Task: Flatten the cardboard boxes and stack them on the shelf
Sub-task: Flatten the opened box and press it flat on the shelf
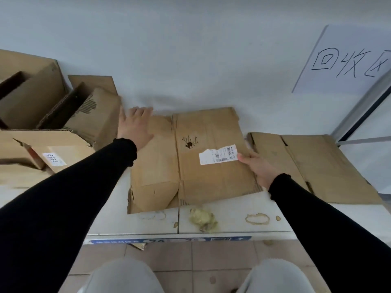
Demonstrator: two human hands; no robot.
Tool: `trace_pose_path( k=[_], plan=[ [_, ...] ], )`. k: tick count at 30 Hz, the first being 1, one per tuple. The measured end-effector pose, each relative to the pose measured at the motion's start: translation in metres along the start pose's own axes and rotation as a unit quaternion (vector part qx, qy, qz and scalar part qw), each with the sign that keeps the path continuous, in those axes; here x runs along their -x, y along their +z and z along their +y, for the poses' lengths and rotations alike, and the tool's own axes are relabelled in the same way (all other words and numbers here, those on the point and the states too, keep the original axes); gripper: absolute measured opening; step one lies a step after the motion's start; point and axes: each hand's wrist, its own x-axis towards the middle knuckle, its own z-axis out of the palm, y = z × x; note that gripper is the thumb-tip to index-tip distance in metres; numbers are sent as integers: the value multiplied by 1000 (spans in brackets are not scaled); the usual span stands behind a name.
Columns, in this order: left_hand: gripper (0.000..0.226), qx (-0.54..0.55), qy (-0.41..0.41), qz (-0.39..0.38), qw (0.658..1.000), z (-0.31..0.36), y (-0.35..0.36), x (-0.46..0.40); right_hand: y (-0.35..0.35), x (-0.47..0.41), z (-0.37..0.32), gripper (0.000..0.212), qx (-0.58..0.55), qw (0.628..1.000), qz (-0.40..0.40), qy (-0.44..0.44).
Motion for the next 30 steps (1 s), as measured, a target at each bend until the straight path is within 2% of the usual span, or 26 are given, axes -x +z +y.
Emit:
trace_pose_path(
  k=[3, 5, 7, 8, 10, 11, 12, 14, 16, 21, 25, 28, 30],
  plan=[
    [76, 15, 7, -105, 994, 0, 38, 20, 7, -16, 19, 29, 27, 999, 44, 6],
    [72, 73, 8, -156, 985, 4, 62, 33, 10, -23, 31, 33, 71, 994, 85, 8],
    [72, 123, 0, -213, 969, 11, 83, 47, 11, -28, 40, 45, 187, 973, 135, -4],
    [72, 129, 3, -233, 964, 16, 92, 52, 12, -28, 41, 51, 299, 941, 156, -21],
    [71, 117, 11, -243, 963, 27, 106, 60, 20, -26, 41, 57, 511, 834, 176, -108],
    [71, 104, 14, -237, 966, 33, 110, 62, 28, -25, 41, 56, 557, 799, 156, -163],
    [72, 91, 18, -232, 968, 37, 115, 63, 36, -23, 42, 55, 574, 789, 104, -193],
    [73, 74, 25, -236, 969, 42, 124, 62, 50, -26, 57, 57, 617, 759, -19, -208],
    [78, 68, 22, -243, 967, 44, 134, 63, 57, -31, 77, 63, 661, 721, -66, -199],
    [80, 54, 11, -212, 976, 45, 149, 67, 56, -39, 99, 66, 672, 707, -27, -217],
    [75, 58, 5, -228, 972, 52, 132, 49, 64, -43, 72, 58, 683, 696, -18, -220],
    [71, 75, -12, -191, 979, 57, 129, 24, 67, -72, 37, 47, 626, 753, 27, -201],
    [76, 72, -8, -211, 975, 54, 141, 13, 61, -100, 30, 59, 621, 764, 31, -172]
  ],
)
